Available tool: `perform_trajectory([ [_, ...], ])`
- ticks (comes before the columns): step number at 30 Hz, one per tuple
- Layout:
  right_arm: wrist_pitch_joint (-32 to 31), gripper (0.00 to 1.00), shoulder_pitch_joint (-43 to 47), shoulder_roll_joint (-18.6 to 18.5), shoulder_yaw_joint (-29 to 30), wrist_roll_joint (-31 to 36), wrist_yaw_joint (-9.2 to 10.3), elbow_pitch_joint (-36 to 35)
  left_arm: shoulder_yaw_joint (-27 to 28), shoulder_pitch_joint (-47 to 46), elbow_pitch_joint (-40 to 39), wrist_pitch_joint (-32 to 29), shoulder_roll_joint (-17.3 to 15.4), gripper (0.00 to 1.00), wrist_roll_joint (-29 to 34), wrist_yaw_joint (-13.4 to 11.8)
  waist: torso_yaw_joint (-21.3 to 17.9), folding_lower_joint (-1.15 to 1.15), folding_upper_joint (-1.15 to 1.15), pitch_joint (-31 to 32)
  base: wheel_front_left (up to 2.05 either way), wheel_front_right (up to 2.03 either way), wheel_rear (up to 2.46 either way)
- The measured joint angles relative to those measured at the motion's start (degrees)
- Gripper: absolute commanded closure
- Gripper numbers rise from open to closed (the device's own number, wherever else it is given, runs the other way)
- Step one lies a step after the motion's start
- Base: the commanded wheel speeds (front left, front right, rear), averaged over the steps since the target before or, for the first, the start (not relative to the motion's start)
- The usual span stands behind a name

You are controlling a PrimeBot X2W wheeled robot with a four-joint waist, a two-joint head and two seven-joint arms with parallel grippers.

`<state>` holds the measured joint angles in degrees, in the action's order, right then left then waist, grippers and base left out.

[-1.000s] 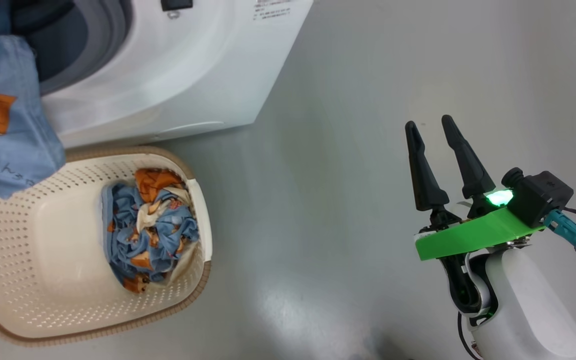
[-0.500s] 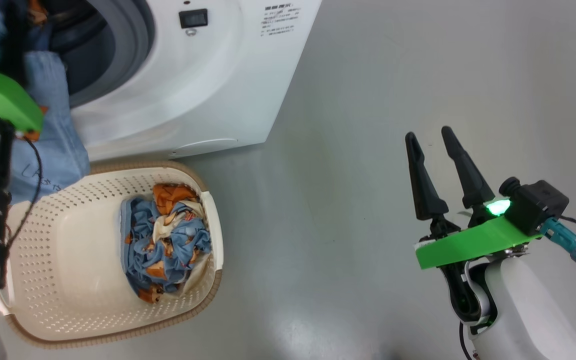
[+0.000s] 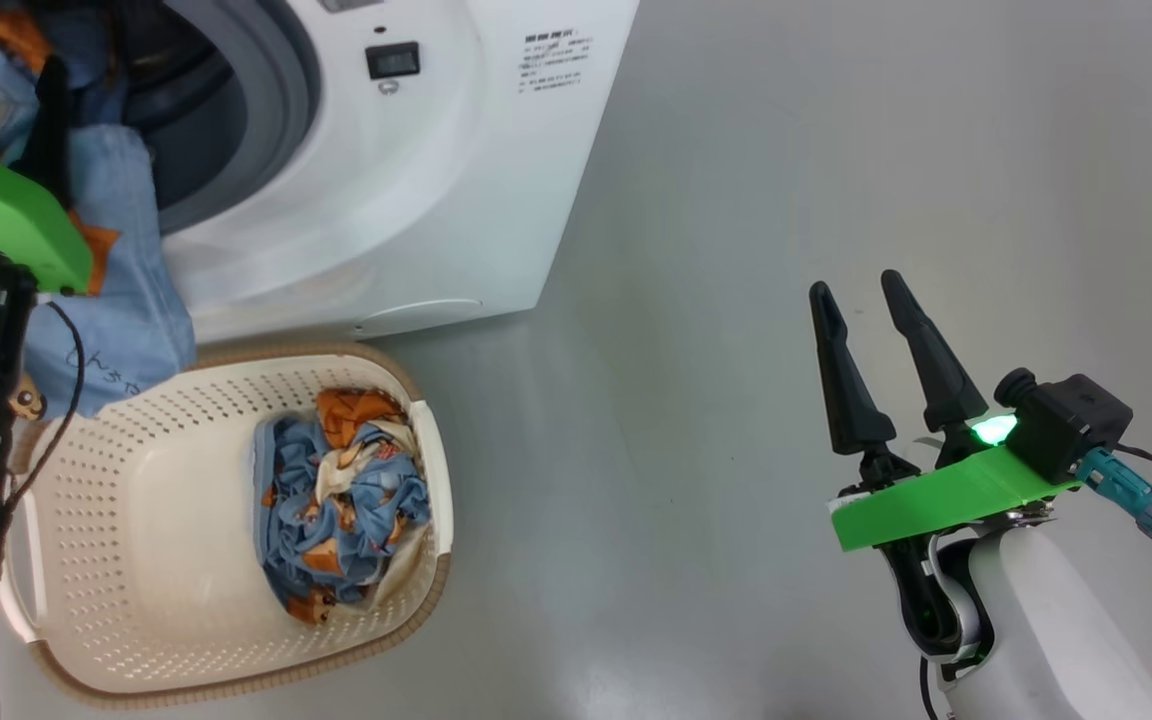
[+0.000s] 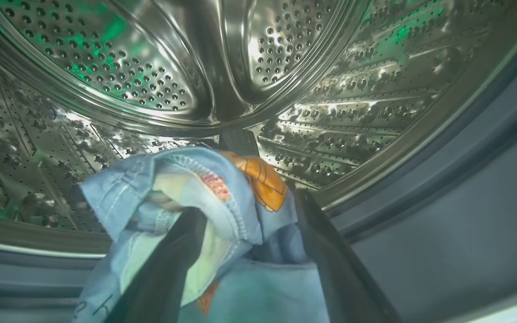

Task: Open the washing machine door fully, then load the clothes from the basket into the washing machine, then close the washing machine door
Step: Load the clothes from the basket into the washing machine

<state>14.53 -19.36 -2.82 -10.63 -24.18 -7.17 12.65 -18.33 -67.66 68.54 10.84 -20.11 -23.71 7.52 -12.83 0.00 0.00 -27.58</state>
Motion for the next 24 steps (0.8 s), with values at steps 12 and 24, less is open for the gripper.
perform_trajectory([
  [12, 0.0, 0.0, 3.2, 0.0, 1.5, 0.8, 0.0, 0.8, 1.8, 9.1, -9.7, 3.5, 0.0, 0.0, -5.0, 0.0, 1.2, 0.0, 0.0, 4.9, 0.0, 0.0, 0.0],
  [24, 0.0, 0.0, 6.3, -1.6, 2.2, 1.1, 0.0, 1.1, 10.8, 28.5, -28.3, 3.6, 3.4, 0.0, -1.2, -1.0, 3.5, 0.0, 0.0, 10.6, 0.0, 0.0, 0.0],
])
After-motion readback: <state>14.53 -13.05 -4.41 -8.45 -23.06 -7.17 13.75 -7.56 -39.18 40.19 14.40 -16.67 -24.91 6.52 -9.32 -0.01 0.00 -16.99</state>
